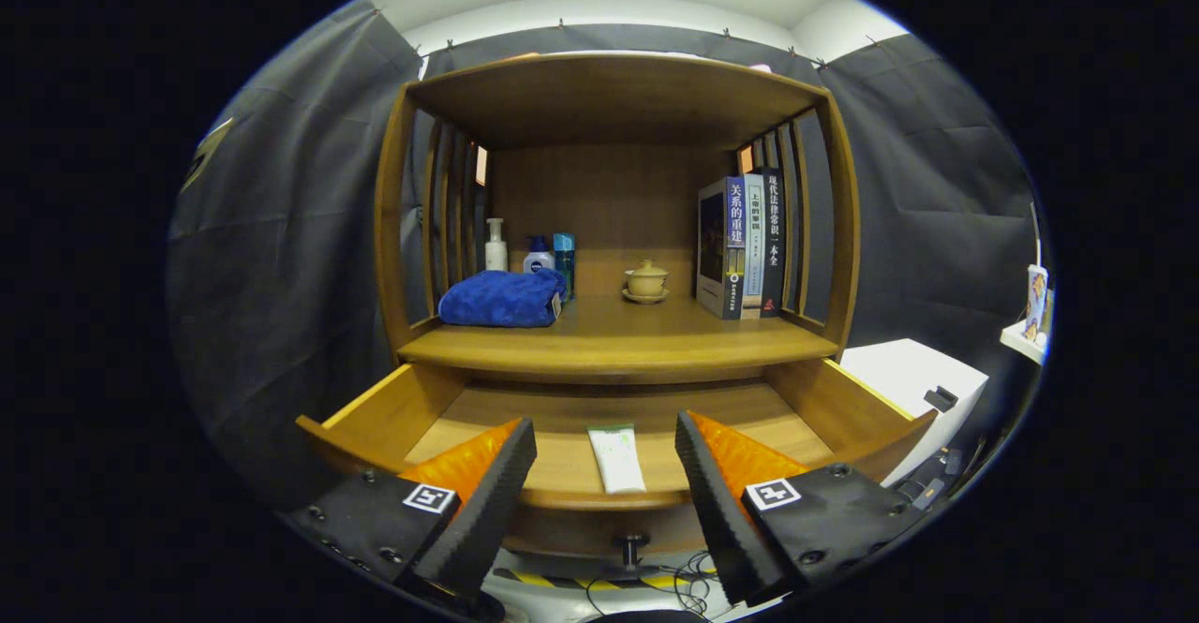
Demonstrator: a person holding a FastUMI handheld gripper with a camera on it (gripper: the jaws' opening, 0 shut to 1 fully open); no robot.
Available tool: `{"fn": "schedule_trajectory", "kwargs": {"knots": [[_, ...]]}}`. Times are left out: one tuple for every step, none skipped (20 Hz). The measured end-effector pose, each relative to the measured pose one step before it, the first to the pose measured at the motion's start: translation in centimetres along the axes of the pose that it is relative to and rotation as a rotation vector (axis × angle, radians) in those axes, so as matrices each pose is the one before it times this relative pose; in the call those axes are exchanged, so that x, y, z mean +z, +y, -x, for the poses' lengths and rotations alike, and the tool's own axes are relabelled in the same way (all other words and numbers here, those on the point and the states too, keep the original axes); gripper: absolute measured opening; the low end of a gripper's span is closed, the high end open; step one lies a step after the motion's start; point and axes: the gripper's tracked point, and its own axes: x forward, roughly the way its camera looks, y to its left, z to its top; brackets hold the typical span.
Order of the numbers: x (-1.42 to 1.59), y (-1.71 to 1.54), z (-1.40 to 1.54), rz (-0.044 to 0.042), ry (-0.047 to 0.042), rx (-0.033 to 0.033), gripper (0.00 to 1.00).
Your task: Pull open the drawer, take out the items inside it, and place them on the countertop above the cabinet.
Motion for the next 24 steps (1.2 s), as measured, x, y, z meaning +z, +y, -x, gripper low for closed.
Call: {"fn": "schedule_trajectory", "kwargs": {"knots": [[0.645, 0.073, -1.418, -0.01793, 0.03522, 0.00613, 0.93], [0.568, -0.004, -1.364, -0.00175, 0.03724, 0.00178, 0.95], [0.121, -0.193, -1.379, 0.02809, 0.04991, -0.00846, 0.97], [-0.43, -0.051, -1.175, 0.04207, 0.06429, -0.0039, 0.99], [-0.697, 0.353, -1.221, 0.03812, 0.06417, 0.01153, 0.99], [-0.62, 0.287, -0.938, 0.03175, 0.07092, 0.00737, 0.99], [-0.736, 0.412, -1.101, 0.02656, 0.06593, 0.01057, 0.99], [-0.663, -0.101, -0.857, 0.02015, 0.05341, 0.00552, 0.99], [-0.633, -0.221, -0.695, 0.0114, 0.05267, 0.00085, 0.99], [-0.652, -0.211, -0.984, 0.00058, 0.05425, -0.00324, 0.99], [-0.744, 0.129, -0.967, -0.00925, 0.05864, 0.00771, 0.99], [-0.927, 0.098, -0.963, -0.01962, 0.06487, 0.00797, 0.99], [-0.97, 0.27, -1.034, -0.02297, 0.06198, 0.01277, 1.0], [-0.761, 0.11, -0.712, -0.01574, 0.05766, 0.00119, 0.99], [-0.679, -0.171, -0.875, -0.01258, 0.04876, -0.00352, 0.99], [-0.632, 0.266, -0.735, -0.01939, 0.0457, 0.01333, 1.0], [-0.406, 0.384, -0.756, -0.02631, 0.02883, 0.0108, 1.0], [-0.506, 0.3, -0.583, -0.01293, 0.03159, 0.01139, 0.94], [-0.202, 0.142, -0.617, -0.0006, 0.03086, -0.00031, 0.89], [-0.139, -0.065, -0.338, 0.00272, 0.0133, -0.00802, 0.83], [-0.115, -0.083, -0.383, 0.00694, 0.01207, -0.00762, 0.78], [-0.032, -0.224, -0.068, -0.0019, 0.00853, -0.01288, 0.72], [0.079, 0.16, -0.079, -0.01582, -0.00383, 0.00273, 0.67], [0.125, 0.162, 0.371, -0.00758, -0.00705, 0.00139, 0.61]]}}
